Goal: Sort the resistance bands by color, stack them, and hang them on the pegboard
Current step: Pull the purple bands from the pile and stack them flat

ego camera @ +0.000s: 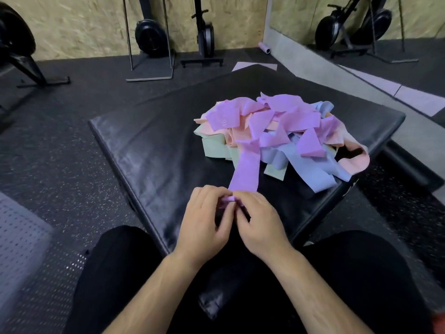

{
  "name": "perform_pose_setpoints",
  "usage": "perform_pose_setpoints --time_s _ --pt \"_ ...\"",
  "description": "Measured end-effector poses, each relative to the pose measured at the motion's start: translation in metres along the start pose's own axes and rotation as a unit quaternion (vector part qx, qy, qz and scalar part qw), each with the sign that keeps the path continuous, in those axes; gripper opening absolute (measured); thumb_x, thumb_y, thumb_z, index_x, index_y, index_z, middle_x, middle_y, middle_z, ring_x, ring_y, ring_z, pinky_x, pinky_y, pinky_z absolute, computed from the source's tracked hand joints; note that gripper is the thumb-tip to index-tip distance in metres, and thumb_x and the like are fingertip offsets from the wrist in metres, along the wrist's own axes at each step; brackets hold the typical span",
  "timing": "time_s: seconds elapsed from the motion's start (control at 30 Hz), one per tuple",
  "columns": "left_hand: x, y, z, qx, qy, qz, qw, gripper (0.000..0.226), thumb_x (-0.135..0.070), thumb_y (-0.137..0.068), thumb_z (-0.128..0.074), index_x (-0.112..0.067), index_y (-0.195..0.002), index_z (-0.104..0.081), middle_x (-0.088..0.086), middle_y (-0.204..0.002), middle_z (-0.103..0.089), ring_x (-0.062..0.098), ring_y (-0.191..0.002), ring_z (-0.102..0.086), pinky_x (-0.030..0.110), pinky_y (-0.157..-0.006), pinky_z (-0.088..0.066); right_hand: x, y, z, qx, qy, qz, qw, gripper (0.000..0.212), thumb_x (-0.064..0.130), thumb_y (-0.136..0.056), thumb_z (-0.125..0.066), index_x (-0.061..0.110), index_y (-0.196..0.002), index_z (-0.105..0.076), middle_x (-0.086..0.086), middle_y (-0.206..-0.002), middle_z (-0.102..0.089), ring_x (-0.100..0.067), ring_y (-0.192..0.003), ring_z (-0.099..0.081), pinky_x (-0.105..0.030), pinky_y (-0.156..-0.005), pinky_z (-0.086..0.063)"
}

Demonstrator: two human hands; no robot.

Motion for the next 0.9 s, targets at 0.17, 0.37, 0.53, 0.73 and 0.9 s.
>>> perform_pose_setpoints --time_s 0.17,0.37,0.53,0.73,0.9 --pt "0.008 -0.002 0.004 -0.017 0.031 0.038 0.999 0.006 -0.023 -0.098 -0.063 -0.018 -0.1 -0.066 -0.014 -0.093 -0.063 0.014 -0.086 -0.051 0.023 -0.081 -0.04 0.014 -0.003 0.006 -0.013 0.072 0.04 0.997 0.016 0.019 -0.089 -0.066 0.024 -0.103 -0.072 0.038 -0.085 -0.039 -0.006 -0.098 -0.038 -0.023 -0.093 -0.026" --pt "0.013 0.007 0.019 -0.055 0.098 0.144 0.983 0.017 -0.02 -0.102 -0.061 -0.029 -0.09 -0.069 -0.025 -0.088 -0.065 0.014 -0.094 -0.053 0.022 -0.082 -0.044 0.017 -0.024 0.012 0.167 -0.016 -0.045 0.985 0.019 0.045 -0.089 -0.071 0.028 -0.095 -0.069 0.011 -0.096 -0.06 -0.006 -0.109 -0.04 -0.006 -0.097 -0.027" --pt "0.027 0.008 0.034 -0.112 0.201 0.275 0.933 0.021 -0.026 -0.104 -0.057 -0.024 -0.084 -0.063 -0.015 -0.076 -0.064 0.0 -0.073 -0.056 0.017 -0.072 -0.045 0.028 -0.051 0.015 0.295 -0.001 -0.085 0.952 0.027 0.048 -0.077 -0.08 0.03 -0.086 -0.062 0.01 -0.082 -0.065 -0.003 -0.069 -0.055 -0.021 -0.065 -0.043" --pt "0.053 0.007 0.053 -0.171 0.177 0.33 0.911 0.027 -0.033 -0.105 -0.054 -0.016 -0.085 -0.064 -0.012 -0.076 -0.062 -0.004 -0.068 -0.053 0.014 -0.067 -0.042 0.017 -0.061 0.034 0.323 0.051 -0.096 0.94 0.026 0.045 -0.076 -0.083 0.029 -0.08 -0.064 0.008 -0.081 -0.064 -0.008 -0.074 -0.057 -0.027 -0.068 -0.045" --pt "0.056 0.009 0.049 -0.155 0.15 0.334 0.917 0.026 -0.032 -0.105 -0.054 -0.017 -0.085 -0.063 -0.011 -0.077 -0.063 -0.006 -0.068 -0.053 0.01 -0.066 -0.041 -0.006 -0.056 0.061 0.266 0.027 -0.139 0.953 0.021 0.042 -0.077 -0.083 0.032 -0.085 -0.067 0.011 -0.088 -0.07 -0.009 -0.081 -0.063 -0.03 -0.077 -0.051"
Point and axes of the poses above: each hand's wrist, its own y-axis away from the middle knuckle, its own z-axis out of the back of the hand, x = y × z, the point moved 2 cm from there along -y, towards the middle knuckle
